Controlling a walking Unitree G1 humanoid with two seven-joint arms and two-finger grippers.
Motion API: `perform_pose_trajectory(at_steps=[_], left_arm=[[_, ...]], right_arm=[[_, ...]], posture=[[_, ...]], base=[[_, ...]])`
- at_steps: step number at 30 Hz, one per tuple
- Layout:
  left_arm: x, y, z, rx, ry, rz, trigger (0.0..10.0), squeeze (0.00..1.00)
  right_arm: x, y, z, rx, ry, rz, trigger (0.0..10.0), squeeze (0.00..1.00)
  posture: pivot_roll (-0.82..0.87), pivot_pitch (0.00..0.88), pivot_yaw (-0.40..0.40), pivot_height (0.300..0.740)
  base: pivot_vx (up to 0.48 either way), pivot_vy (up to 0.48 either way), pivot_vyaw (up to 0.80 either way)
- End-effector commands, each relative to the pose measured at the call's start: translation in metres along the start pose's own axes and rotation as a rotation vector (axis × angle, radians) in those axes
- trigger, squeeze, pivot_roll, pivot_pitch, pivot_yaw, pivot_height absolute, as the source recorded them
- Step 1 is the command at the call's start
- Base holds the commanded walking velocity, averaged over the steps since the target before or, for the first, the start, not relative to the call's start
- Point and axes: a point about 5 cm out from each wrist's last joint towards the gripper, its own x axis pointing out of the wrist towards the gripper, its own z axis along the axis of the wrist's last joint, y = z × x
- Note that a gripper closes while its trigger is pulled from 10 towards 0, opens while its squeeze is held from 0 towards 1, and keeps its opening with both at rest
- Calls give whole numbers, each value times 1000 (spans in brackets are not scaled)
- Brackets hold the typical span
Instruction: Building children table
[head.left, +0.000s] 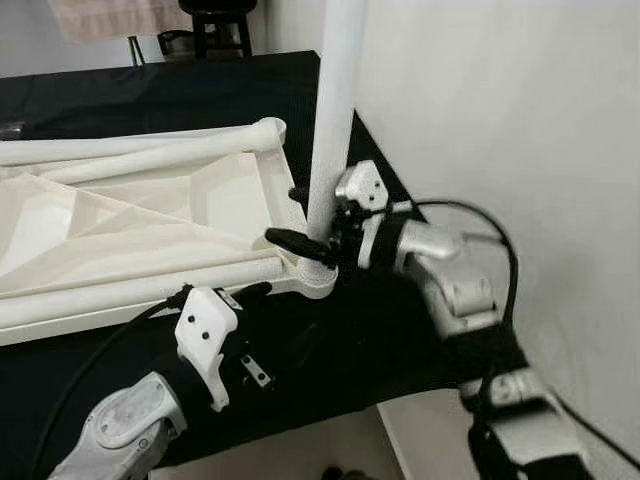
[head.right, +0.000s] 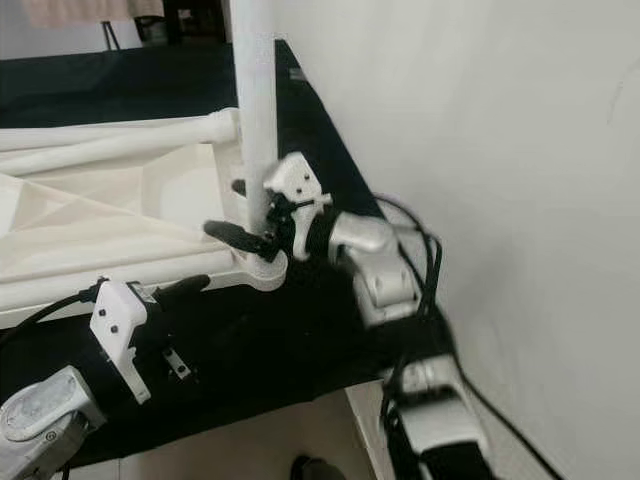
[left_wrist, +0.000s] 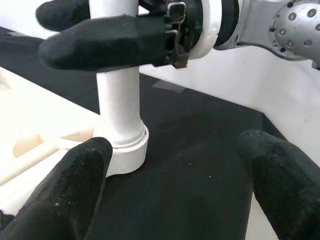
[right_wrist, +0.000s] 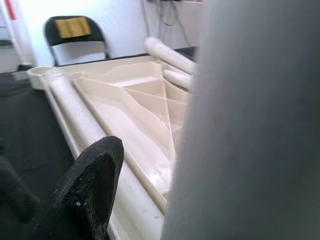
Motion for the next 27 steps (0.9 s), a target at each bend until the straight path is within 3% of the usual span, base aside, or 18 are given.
perform_pose_trajectory(at_steps=[1, 5, 6, 7, 8, 13, 21, 25, 27], left_arm=[[-1, -3, -3, -19, 13, -5, 10000, 0], [-1, -3, -3, -18, 17, -3, 10000, 0], [-2, -3, -3, -17, 18, -1, 10000, 0], [-2, -3, -3, -17, 18, -1, 10000, 0], [-2, -3, -3, -16, 19, 0, 10000, 0], [-2, -3, -2, -16, 20, -2, 10000, 0], [-2, -3, -2, -17, 21, -4, 10000, 0], [-3, -4, -3, -19, 22, -7, 10000, 0], [-3, -4, -4, -22, 24, -11, 10000, 0]], right_arm=[[9, 8, -3, -3, 12, 117, 10000, 0], [6, 1, -4, -6, 43, 211, 10000, 0], [5, -1, -5, 4, 48, 251, 6941, 0], [4, -2, -4, 11, 49, 276, 6941, 0], [2, -3, -4, 27, 45, 302, 0, 0], [-3, -9, -7, 46, 45, 355, 0, 0], [-7, -10, -14, 63, 54, 342, 0, 0], [-11, -11, -25, 63, 76, 221, 0, 0], [-15, -14, -39, 72, 122, 36, 0, 0]], posture=[[97, 206, -110, 740], [104, 208, -111, 740], [109, 210, -111, 740], [109, 210, -111, 740], [109, 211, -111, 740], [111, 213, -110, 740], [108, 214, -107, 740], [94, 209, -97, 740], [82, 207, -104, 740]], base=[[0, 0, 0], [0, 0, 0], [0, 0, 0], [0, 0, 0], [0, 0, 0], [0, 0, 0], [0, 0, 0], [0, 0, 0], [0, 0, 0]])
